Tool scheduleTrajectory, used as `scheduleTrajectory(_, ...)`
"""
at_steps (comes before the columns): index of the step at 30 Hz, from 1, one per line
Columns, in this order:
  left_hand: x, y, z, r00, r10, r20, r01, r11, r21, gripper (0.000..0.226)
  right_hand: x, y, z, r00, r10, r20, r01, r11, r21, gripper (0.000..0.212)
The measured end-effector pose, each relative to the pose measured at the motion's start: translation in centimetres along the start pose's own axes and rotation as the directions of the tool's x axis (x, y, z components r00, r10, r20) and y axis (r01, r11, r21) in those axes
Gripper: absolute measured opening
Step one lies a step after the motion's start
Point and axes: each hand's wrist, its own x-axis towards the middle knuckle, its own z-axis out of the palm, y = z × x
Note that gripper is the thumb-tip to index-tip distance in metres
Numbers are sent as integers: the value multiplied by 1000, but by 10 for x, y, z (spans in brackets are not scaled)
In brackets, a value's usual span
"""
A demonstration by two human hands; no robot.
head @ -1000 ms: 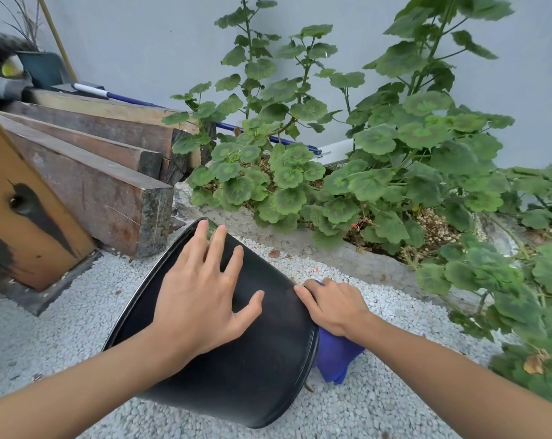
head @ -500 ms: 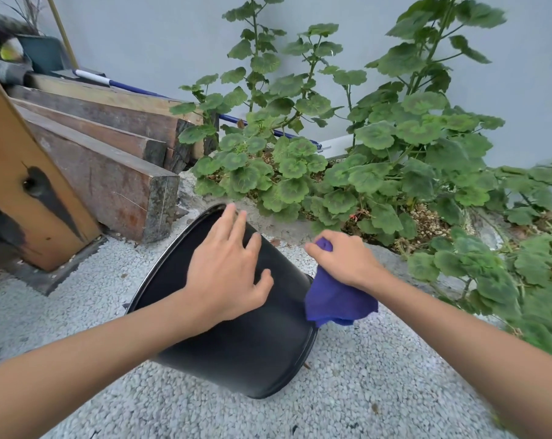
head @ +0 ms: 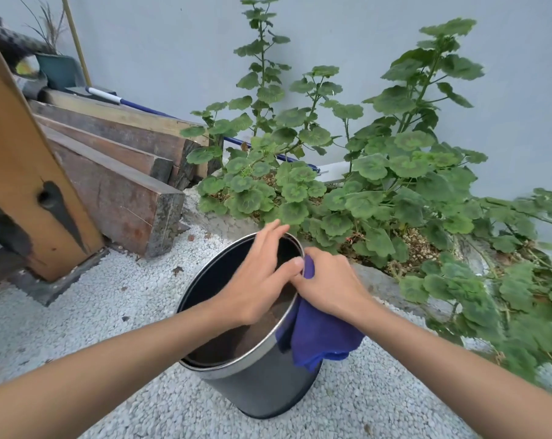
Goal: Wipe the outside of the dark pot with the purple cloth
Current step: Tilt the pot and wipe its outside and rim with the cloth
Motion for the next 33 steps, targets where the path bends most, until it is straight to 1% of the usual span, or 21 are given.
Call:
scheduleTrajectory(1,-1,-13,-5,997,72,-11,-69,979,194,82,-4,3,2,1000,-2,-24,1,1000,-15,35)
scheduleTrajectory(2,-3,-27,-12,992,128,-21,-112,926,360,78,-7,5,3,999,-2,-44,1,1000,-17,27)
scheduleTrajectory(3,-5,-40,-18,987,157,-33,-122,867,483,76,-8,6,5,999,2,-54,-3,1000,-18,21)
scheduleTrajectory(4,-7,-51,-25,988,145,-53,-90,817,570,75,-9,5,5,998,3,-55,-4,1000,-23,16)
scheduleTrajectory(5,-9,-60,-31,993,91,-76,-23,775,632,74,-8,4,6,999,0,-52,-2,999,-40,15)
scheduleTrajectory(7,-16,-76,-43,988,-90,-126,154,685,712,68,-8,1,6,998,-9,-58,4,996,-90,16)
scheduleTrajectory(8,-19,-81,-49,970,-185,-157,240,645,726,59,-9,-1,5,998,-15,-65,7,993,-116,16)
scheduleTrajectory(10,-25,-80,-56,921,-330,-206,369,571,733,30,-11,-3,3,997,-8,-70,-4,985,-172,19)
scheduleTrajectory(11,-26,-81,-57,911,-354,-210,384,552,740,25,-11,-4,1,998,3,-68,-17,980,-199,21)
scheduleTrajectory(12,-27,-82,-55,909,-359,-211,390,559,732,26,-11,-5,-1,998,14,-63,-28,976,-218,22)
scheduleTrajectory(16,-27,-83,-53,910,-346,-230,411,665,623,30,-8,-6,-4,999,23,-42,-32,974,-224,20)
scheduleTrajectory(18,-25,-79,-59,904,-353,-241,425,680,598,32,-6,-5,-4,998,17,-53,-28,975,-222,20)
scheduleTrajectory(20,-21,-74,-70,909,-316,-271,416,686,596,32,-2,-9,-7,997,4,-81,-21,978,-206,22)
scheduleTrajectory(24,0,-62,-115,900,-201,-386,419,641,643,27,24,-35,-8,993,11,-119,-24,994,-105,25)
scheduleTrajectory(26,12,-62,-140,880,-185,-437,450,619,644,29,46,-53,-2,993,10,-115,-18,998,-65,22)
scheduleTrajectory(30,27,-76,-173,852,-167,-497,495,567,658,27,80,-84,24,996,59,-62,-56,998,38,18)
scheduleTrajectory(33,32,-98,-188,851,-143,-506,495,542,679,25,99,-102,43,995,99,-30,-97,993,69,17)
